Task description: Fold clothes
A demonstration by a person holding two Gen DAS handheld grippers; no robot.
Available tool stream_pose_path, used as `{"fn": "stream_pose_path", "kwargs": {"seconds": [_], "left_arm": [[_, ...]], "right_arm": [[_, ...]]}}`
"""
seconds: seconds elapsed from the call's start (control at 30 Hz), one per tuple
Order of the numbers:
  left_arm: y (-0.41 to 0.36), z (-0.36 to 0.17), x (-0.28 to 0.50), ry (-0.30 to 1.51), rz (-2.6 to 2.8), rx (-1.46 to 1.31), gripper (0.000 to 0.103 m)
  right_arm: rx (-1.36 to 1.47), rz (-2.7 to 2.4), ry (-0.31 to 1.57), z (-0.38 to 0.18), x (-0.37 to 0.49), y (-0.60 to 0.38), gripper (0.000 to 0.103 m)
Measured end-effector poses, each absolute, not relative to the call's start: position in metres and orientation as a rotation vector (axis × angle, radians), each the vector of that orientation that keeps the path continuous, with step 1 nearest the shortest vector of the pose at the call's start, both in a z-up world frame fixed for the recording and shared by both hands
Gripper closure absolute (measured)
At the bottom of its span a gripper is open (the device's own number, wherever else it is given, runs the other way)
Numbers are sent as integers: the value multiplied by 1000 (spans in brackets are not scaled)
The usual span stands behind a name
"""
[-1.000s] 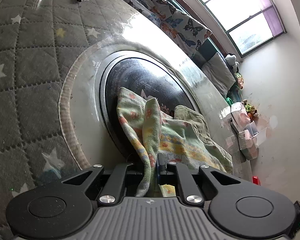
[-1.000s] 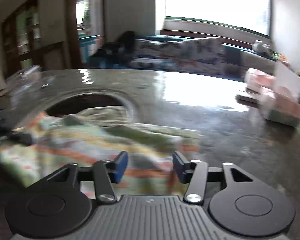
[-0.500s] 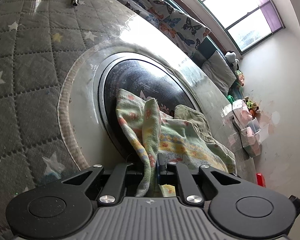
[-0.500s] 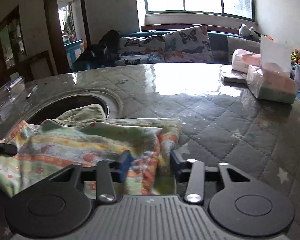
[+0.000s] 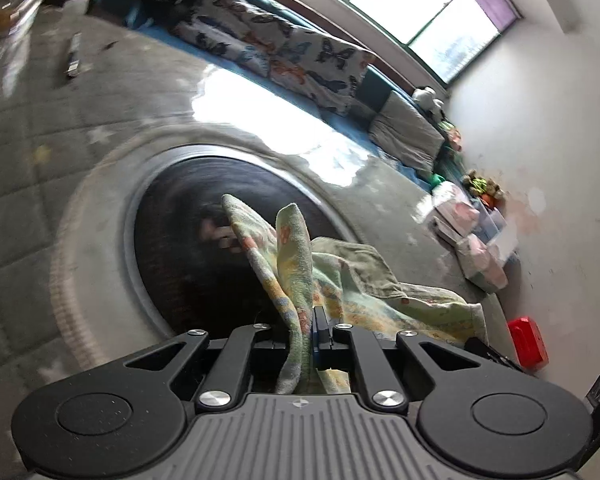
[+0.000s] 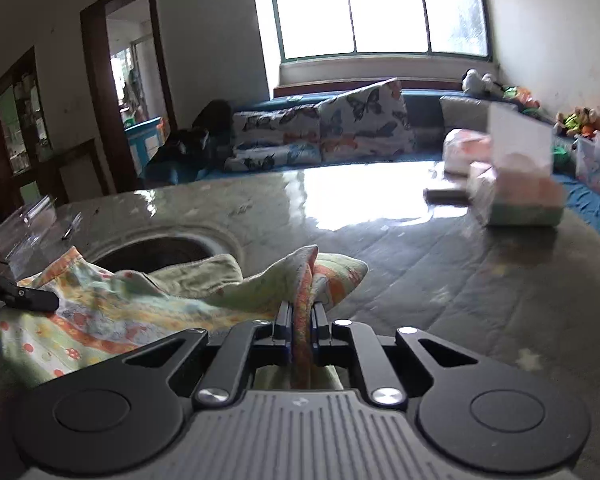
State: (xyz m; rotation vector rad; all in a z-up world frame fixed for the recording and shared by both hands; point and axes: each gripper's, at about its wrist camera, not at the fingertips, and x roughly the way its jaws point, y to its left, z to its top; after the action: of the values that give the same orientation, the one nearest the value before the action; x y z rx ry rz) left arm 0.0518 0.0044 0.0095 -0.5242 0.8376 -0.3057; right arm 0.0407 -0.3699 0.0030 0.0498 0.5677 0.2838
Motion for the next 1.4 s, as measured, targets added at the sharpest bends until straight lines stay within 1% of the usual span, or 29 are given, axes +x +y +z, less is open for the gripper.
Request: {"fn": "stream_pose_path", "kwargs": {"seconds": [0.33,0.57,0.8,1.1,1.17,1.27,1.33,1.4], "left_arm": [[-81,22,74,850,-447,-452,94],[-142,23,85,864,-537,-402,94],[-183,15,89,891,-580,-360,94],[-189,-12,88,971,-556,-324,94],[-186,-15,88,983,-547,-326,91],[-180,-15,88,976,-517,-313,84],[-174,-10,89,954,-487,-299,77],[-168,-5,92,927,-461,-292,76]], "right_arm": [[44,119,500,29,27,-439,95],[49,11,473,34,18,-486,95],[72,-53,482,25,15,-523,95],[109,-71,568,-10,17,-539,95],[114,-73,589,-16,20,-542,94],[122,-93,611,-24,26,-548,92],[121,-114,613,-25,27,-551,91],[119,-135,605,-24,27,-554,90]]}}
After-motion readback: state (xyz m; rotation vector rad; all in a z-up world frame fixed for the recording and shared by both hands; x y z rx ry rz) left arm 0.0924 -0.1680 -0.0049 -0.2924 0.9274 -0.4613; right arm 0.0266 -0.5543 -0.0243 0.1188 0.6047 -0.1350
